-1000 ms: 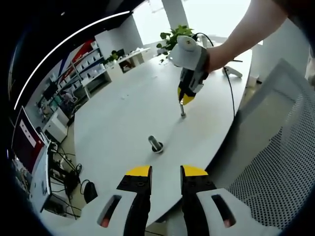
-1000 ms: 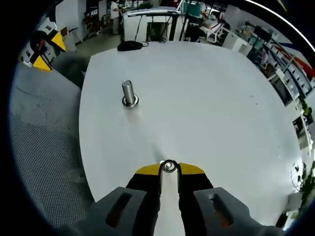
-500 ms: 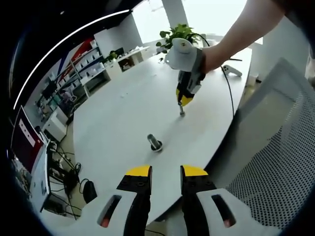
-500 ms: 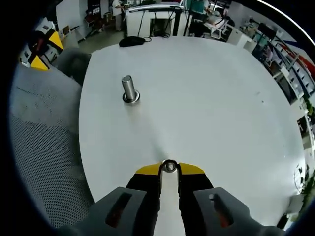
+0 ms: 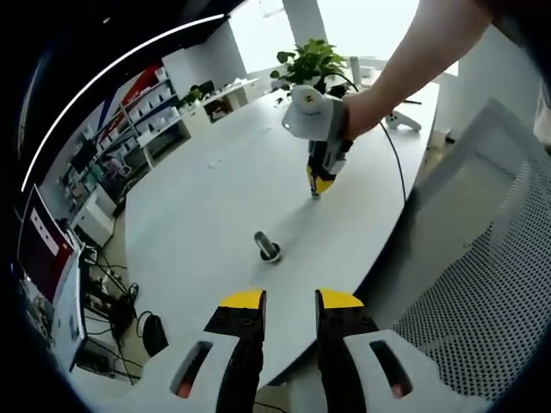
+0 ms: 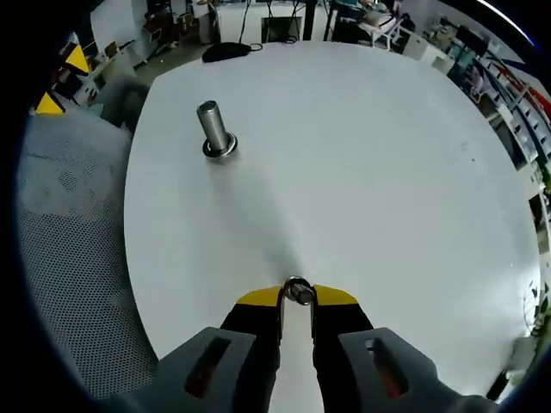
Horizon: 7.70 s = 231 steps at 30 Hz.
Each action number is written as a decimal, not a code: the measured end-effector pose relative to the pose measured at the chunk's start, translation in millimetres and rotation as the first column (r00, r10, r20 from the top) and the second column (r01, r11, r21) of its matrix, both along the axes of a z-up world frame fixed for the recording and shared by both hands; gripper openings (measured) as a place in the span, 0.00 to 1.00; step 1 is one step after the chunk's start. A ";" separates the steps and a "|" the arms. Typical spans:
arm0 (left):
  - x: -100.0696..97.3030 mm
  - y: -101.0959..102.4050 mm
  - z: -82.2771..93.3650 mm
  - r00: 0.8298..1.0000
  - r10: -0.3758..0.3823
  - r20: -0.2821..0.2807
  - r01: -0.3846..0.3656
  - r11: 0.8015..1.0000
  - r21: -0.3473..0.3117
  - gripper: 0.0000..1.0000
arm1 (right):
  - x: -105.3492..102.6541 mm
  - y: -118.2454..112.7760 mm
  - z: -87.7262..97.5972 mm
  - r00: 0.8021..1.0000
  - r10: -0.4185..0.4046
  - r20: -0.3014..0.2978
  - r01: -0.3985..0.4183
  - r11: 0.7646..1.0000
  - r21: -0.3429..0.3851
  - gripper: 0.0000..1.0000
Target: Place the washer onto the threaded stud by aligning its center hole with the stud, sliding it down to the base, and recovering from edge contact or off-axis alignment until the washer reaches the visible bottom stop.
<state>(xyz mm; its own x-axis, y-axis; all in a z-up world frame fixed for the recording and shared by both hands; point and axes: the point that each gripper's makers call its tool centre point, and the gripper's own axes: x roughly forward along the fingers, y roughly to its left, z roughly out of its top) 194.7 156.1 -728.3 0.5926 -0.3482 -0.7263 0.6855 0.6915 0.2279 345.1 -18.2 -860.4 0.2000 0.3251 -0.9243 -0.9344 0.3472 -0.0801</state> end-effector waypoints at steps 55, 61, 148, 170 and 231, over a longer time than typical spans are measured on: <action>16.4 4.0 37.3 0.989 0.140 0.056 -0.120 0.957 -0.266 0.21 | -110.2 -52.9 167.3 0.874 -0.477 -0.089 0.417 0.644 0.641 0.32; 20.4 12.4 44.7 0.979 0.193 0.064 -0.164 0.934 -0.318 0.22 | -120.8 -42.3 180.7 0.873 -0.485 -0.056 0.396 0.637 0.661 0.32; 9.1 -5.3 25.4 0.995 0.094 0.034 -0.085 0.975 -0.206 0.21 | -119.8 -67.1 144.8 0.847 -0.531 -0.019 0.456 0.708 0.539 0.30; 7.1 -13.5 30.1 0.998 0.049 0.049 -0.036 0.973 -0.228 0.20 | -113.8 -77.3 148.1 0.828 -0.556 0.071 0.451 0.736 0.505 0.30; 1.5 -22.1 30.7 1.000 0.004 0.018 0.001 0.957 -0.290 0.20 | -104.7 -95.3 145.2 0.785 -0.603 0.143 0.491 0.747 0.448 0.30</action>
